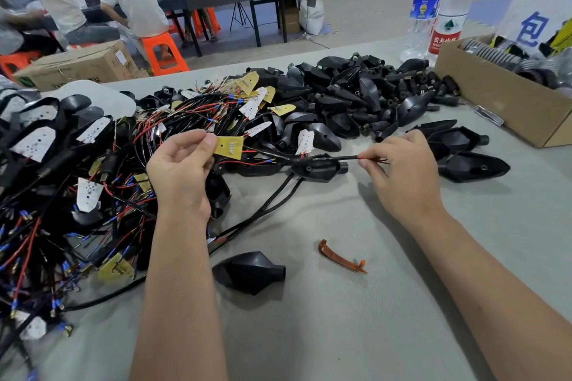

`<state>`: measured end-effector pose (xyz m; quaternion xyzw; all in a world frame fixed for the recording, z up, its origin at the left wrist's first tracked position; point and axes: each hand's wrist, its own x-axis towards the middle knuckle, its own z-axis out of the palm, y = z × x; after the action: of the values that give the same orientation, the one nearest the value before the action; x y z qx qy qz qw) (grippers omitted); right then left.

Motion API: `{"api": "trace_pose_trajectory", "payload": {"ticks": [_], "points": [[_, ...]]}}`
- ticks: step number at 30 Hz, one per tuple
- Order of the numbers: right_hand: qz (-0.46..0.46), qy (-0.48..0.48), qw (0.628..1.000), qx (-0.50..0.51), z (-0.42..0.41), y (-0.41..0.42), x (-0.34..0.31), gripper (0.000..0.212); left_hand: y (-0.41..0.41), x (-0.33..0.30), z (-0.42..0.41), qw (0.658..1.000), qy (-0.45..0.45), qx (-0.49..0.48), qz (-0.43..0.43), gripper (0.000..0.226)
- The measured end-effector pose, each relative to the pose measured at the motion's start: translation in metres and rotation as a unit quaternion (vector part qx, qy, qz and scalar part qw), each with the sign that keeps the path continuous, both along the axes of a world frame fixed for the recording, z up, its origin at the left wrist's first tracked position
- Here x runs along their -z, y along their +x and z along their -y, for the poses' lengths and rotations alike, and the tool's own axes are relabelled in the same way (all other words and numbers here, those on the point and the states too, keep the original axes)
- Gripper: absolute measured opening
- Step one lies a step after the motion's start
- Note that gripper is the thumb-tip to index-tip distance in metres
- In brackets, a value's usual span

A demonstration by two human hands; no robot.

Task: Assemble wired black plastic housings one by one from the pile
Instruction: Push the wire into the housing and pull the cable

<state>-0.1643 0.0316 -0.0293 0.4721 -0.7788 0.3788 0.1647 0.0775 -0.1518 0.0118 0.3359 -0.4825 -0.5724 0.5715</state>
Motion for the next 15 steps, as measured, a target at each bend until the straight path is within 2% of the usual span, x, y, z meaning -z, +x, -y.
{"api": "trace_pose_trajectory", "payload": {"ticks": [3,5,8,15], "points": [[-0.018,0.043,0.999,-0.006,0.002,0.004,0.001,0.011,-0.001,-0.002,-0.003,0.998,-0.019,0.06,0.028,0.016],[-0.016,0.074,0.994,-0.073,0.003,0.008,0.0,0.02,0.0,-0.002,-0.004,0.996,-0.007,0.084,0.021,0.016],[-0.017,0.107,0.985,-0.137,0.003,0.014,-0.001,0.019,0.0,-0.003,-0.004,0.995,0.018,0.093,-0.01,0.017],[-0.017,0.058,0.978,-0.202,0.007,0.037,-0.006,0.03,-0.012,-0.005,-0.009,0.991,0.06,0.11,-0.052,0.021]]}}
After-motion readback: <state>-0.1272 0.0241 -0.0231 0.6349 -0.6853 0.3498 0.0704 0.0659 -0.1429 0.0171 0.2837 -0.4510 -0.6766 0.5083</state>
